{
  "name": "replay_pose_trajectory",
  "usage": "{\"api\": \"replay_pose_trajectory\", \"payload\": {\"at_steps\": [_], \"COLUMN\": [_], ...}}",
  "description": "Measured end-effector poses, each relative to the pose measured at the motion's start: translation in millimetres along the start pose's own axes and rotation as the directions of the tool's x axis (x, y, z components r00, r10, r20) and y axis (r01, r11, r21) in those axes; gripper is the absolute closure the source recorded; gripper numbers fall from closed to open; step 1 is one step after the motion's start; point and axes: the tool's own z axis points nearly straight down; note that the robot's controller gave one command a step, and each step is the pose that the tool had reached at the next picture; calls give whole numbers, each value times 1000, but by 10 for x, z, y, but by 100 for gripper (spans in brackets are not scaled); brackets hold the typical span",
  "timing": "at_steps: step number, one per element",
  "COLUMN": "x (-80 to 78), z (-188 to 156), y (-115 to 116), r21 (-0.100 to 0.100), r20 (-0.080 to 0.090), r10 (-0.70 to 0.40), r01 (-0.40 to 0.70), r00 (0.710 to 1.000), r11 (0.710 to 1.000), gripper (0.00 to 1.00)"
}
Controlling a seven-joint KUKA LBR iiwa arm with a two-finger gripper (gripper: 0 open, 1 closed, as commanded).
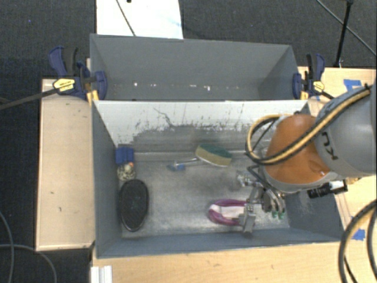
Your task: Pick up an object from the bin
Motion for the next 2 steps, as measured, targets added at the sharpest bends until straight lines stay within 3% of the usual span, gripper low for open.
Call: {"api": "replay_pose_trajectory", "payload": {"at_steps": [1, 2], "x": [3, -242], "z": [-23, -1925], "y": [-13, -39], "r21": [1, -1], "r20": [-5, 15], "r10": [-1, 87], "r01": [1, -87], "r00": [1000, 996], "r11": [1000, 996], "gripper": [100, 100]}}
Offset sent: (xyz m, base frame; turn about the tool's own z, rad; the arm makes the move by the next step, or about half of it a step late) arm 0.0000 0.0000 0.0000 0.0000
